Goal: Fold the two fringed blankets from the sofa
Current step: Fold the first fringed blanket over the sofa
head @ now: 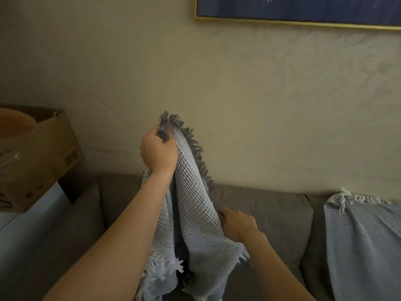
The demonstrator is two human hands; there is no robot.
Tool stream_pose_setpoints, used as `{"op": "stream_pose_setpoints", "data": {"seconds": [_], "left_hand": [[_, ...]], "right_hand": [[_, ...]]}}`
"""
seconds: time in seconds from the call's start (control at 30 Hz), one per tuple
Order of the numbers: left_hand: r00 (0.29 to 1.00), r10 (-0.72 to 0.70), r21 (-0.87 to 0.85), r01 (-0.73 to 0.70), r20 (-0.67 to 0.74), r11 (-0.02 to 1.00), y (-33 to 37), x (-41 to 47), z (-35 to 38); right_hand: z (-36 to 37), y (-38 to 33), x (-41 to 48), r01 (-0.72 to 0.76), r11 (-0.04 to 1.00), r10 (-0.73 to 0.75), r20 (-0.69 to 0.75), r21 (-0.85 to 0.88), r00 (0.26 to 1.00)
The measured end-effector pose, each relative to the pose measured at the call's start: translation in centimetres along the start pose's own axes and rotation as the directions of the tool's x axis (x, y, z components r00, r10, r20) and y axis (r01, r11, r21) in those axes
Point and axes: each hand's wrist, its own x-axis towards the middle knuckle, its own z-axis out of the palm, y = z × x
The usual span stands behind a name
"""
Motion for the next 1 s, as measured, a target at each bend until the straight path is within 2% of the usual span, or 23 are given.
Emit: {"op": "stream_pose_setpoints", "data": {"seconds": [0.03,0.1,0.2,0.33,0.47,0.57,0.67,0.73,0.8,0.97,1.0], "left_hand": [[1.000,0.005,-0.017,-0.005,0.013,1.000,0.0,-0.1,0.0],[0.998,0.016,-0.060,-0.012,0.061,0.998,0.0,-0.2,0.1],[0.991,0.021,-0.120,-0.005,0.129,0.993,-0.4,-0.3,0.1],[0.983,0.064,-0.153,-0.038,0.171,0.987,-0.4,-0.4,0.0],[0.977,0.078,-0.147,-0.049,0.199,0.988,-0.8,-0.1,-0.3],[0.977,0.082,-0.149,-0.053,0.196,0.987,-0.9,0.0,-0.7],[0.978,0.071,-0.143,-0.043,0.197,0.989,-1.0,-0.1,-0.9],[0.976,0.077,-0.135,-0.050,0.202,0.990,-1.1,-0.2,-0.9],[0.975,0.090,-0.137,-0.063,0.202,0.989,-1.3,-0.2,-0.8],[0.971,0.087,-0.122,-0.061,0.223,0.991,-1.4,-0.3,-0.8],[0.969,0.088,-0.119,-0.061,0.231,0.991,-1.4,-0.3,-0.8]], "right_hand": [[-0.1,-0.3,0.1,0.007,0.991,-0.009,0.012,0.133,1.000],[0.2,-0.6,0.6,-0.015,0.902,0.022,-0.011,0.432,1.000],[0.2,-0.7,0.8,-0.068,0.778,0.106,-0.024,0.624,0.994],[-0.6,-2.1,0.2,-0.034,0.693,0.045,0.004,0.720,0.999],[-1.6,-3.3,-0.1,0.098,0.587,-0.038,-0.094,0.804,0.995],[-2.2,-3.8,-0.6,0.025,0.477,-0.033,-0.010,0.878,0.999],[-2.8,-4.1,-1.7,-0.033,0.304,-0.135,0.077,0.952,0.988],[-2.8,-3.9,-2.0,-0.002,0.318,-0.235,0.081,0.948,0.969],[-2.9,-3.7,-2.2,0.032,0.402,-0.279,0.089,0.915,0.956],[-2.6,-3.3,-1.1,0.052,0.422,-0.140,0.009,0.905,0.990],[-2.3,-3.3,-0.8,0.064,0.452,-0.110,-0.015,0.890,0.994]]}}
